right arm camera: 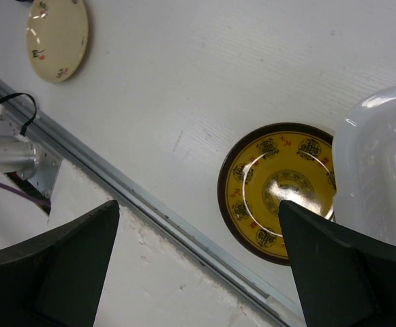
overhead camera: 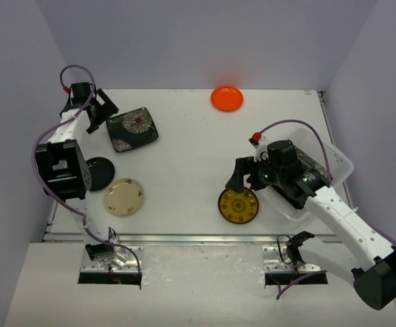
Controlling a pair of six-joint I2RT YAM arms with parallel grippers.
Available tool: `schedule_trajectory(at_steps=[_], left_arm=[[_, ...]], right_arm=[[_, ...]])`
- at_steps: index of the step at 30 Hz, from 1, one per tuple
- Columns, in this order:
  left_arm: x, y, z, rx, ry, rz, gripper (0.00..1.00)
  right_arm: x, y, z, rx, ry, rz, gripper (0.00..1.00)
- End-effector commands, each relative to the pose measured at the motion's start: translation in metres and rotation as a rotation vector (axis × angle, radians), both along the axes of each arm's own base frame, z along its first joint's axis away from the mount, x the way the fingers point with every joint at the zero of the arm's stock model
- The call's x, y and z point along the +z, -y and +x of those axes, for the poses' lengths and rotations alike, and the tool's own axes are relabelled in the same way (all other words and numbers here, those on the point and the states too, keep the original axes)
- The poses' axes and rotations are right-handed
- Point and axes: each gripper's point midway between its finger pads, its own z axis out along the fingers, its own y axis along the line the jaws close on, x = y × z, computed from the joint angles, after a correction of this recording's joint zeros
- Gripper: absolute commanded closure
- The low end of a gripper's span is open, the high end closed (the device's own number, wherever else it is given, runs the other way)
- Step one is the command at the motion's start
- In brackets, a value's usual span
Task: Place the plates into the plastic bin on the countertop
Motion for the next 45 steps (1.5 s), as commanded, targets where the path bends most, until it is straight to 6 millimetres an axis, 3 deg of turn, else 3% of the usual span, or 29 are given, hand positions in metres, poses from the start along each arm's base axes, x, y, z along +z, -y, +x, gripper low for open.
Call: schedule_trajectory(at_steps=[1, 11, 15, 19, 22, 25, 26, 29, 31, 34, 38, 40, 41, 45], left_arm=[[-0.031, -0.009, 0.016, -0.107, 0.008, -0.091, 0.0], [-0.111, 0.003, 0.016, -0.29, -0.008, -0.262, 0.03], [-0.123, 0.003, 0.016, -0.316, -0.021, -0.306, 0.23], [-0.142, 0.0, 0.013, -0.331, -0.075, -0.3, 0.57], [-0.147, -0.002, 0.013, -0.342, -0.084, -0.3, 0.69], [-0.15, 0.0, 0.014, -0.345, -0.083, -0.325, 0.97], [-0.151, -0.001, 0.014, -0.336, -0.085, -0.334, 1.0], [-0.129, 0.002, 0.022, -0.295, -0.024, -0.378, 1.0], [-0.097, 0.01, 0.029, -0.281, 0.085, -0.424, 1.0], [-0.025, 0.049, 0.028, -0.321, 0.321, -0.576, 1.0], [0.009, 0.119, -0.005, -0.395, 0.403, -0.581, 1.0], [0.03, 0.141, -0.019, -0.428, 0.451, -0.547, 1.0], [0.045, 0.15, -0.027, -0.445, 0.482, -0.549, 1.0], [0.071, 0.172, -0.065, -0.52, 0.551, -0.6, 1.0]], right_arm=[[0.016, -0.013, -0.009, 0.121, 0.087, 0.077, 0.01], [0.016, -0.025, -0.03, 0.232, 0.138, 0.191, 0.01], [0.016, -0.025, -0.031, 0.231, 0.151, 0.2, 0.01], [0.022, -0.024, -0.023, 0.201, 0.189, 0.199, 0.01], [0.025, -0.027, -0.022, 0.205, 0.192, 0.212, 0.01], [0.023, -0.029, -0.021, 0.201, 0.173, 0.223, 0.01], [0.023, -0.03, -0.02, 0.199, 0.173, 0.232, 0.01], [0.017, -0.032, -0.017, 0.175, 0.155, 0.248, 0.01], [0.018, -0.033, -0.013, 0.16, 0.157, 0.256, 0.01], [0.027, -0.036, 0.001, 0.099, 0.164, 0.284, 0.01], [0.037, -0.046, 0.018, 0.116, 0.118, 0.289, 0.01], [0.04, -0.044, 0.033, 0.106, 0.07, 0.295, 0.01], [0.053, -0.042, 0.042, 0.121, 0.057, 0.336, 0.01], [0.053, -0.027, 0.068, 0.151, -0.022, 0.31, 0.01]])
